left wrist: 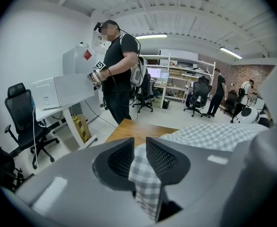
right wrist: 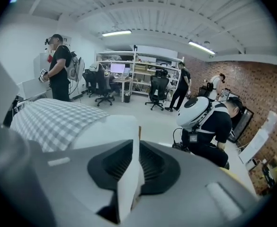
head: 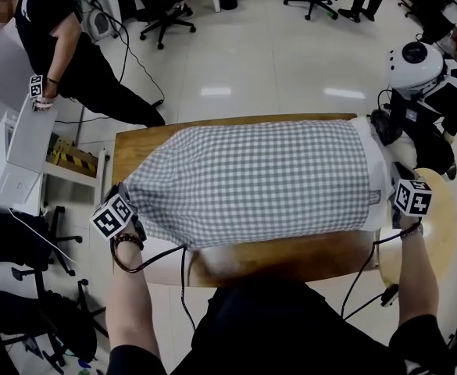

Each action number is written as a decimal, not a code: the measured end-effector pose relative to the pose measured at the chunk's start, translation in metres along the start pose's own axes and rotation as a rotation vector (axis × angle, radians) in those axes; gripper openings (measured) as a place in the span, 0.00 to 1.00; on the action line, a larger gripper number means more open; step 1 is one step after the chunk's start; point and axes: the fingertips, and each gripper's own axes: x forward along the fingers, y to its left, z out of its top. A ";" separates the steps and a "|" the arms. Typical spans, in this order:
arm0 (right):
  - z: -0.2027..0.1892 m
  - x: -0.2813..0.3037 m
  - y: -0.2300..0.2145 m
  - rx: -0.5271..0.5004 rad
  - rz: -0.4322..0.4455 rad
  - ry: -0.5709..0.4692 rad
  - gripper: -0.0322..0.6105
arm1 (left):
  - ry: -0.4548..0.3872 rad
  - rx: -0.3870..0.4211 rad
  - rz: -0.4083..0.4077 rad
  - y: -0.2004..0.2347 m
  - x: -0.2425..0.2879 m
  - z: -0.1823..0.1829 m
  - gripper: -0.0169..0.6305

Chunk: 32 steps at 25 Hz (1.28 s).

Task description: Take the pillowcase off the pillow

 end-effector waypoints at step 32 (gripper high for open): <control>0.071 -0.037 0.162 -0.543 0.400 -0.060 0.32 | 0.368 1.136 -0.643 -0.171 -0.010 -0.076 0.53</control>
